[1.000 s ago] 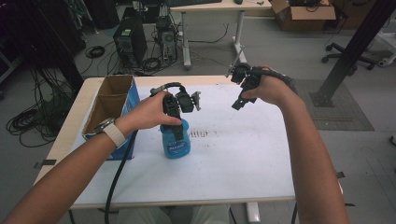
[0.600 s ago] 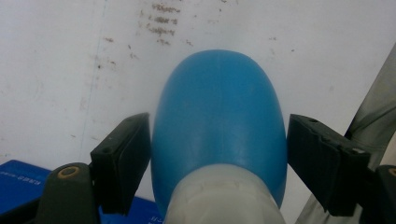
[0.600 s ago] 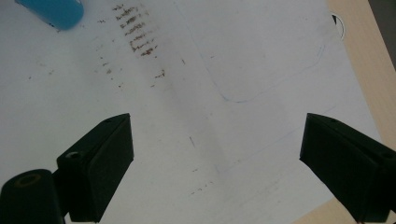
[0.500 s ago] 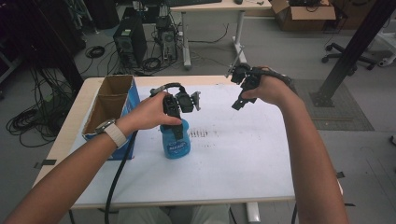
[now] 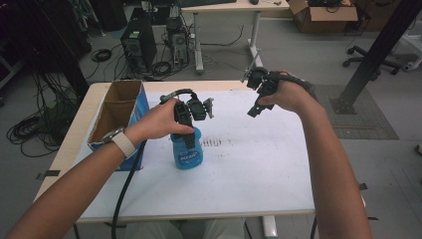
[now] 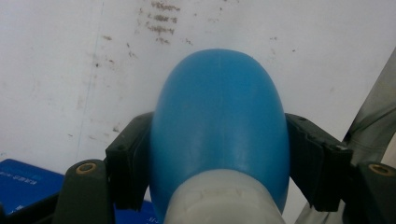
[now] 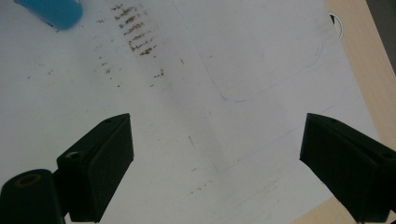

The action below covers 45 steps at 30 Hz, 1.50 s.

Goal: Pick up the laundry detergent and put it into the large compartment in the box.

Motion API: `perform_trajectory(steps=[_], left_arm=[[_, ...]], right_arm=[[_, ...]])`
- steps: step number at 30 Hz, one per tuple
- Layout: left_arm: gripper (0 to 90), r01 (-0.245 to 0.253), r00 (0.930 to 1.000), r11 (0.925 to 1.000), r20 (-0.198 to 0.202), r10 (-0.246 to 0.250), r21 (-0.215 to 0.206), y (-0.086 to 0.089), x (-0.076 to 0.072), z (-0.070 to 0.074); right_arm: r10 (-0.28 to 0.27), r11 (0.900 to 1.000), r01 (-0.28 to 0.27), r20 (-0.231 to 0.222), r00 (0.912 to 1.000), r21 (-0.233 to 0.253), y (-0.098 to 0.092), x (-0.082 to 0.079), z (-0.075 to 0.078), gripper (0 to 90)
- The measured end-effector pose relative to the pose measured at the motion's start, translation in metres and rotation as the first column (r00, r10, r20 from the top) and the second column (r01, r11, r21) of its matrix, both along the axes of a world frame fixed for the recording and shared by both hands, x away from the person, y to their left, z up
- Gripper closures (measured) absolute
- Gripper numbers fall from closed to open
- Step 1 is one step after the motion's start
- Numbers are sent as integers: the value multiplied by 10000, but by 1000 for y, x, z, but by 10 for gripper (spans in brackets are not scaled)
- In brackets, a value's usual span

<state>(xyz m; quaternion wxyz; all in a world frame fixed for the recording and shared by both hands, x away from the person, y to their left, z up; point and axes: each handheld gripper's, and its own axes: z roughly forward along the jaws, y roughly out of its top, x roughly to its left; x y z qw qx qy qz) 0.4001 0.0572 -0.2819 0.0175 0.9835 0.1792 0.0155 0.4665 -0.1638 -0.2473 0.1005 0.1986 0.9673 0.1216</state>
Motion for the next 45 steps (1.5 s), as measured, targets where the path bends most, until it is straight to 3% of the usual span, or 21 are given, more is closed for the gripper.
perform_trajectory(steps=[8, 19, 20, 23, 28, 45], left_arm=[[369, -151, 9998, 9999, 121, 152, -76, 1, 0, 0], [374, -141, 9999, 9999, 72, 141, -21, 2, 0, 3], [374, -284, 9996, 9994, 17, 284, -197, 4, 1, 6], [374, -427, 9990, 9988, -106, 425, -219, 6, 1, 14], [374, -640, 9977, 9978, 221, 644, -161, 6, -3, 33], [375, -1345, 9899, 9895, 376, 1366, -538, 12, -11, 69]], right_arm=[[-36, 10000, 36, -10, 10000, -1, 0, 0, 0, 96], [-47, 10000, 47, -12, 10000, -12, 0, 0, 0, 97], [-48, 10000, 48, -5, 10000, 14, -1, 0, 0, 97], [-47, 10000, 47, -1, 10000, 3, -2, 0, 0, 97], [-85, 10000, 85, -15, 10000, 12, -1, -1, 0, 97], [39, 10000, -39, 3, 10000, 35, 2, -3, -1, 97]])
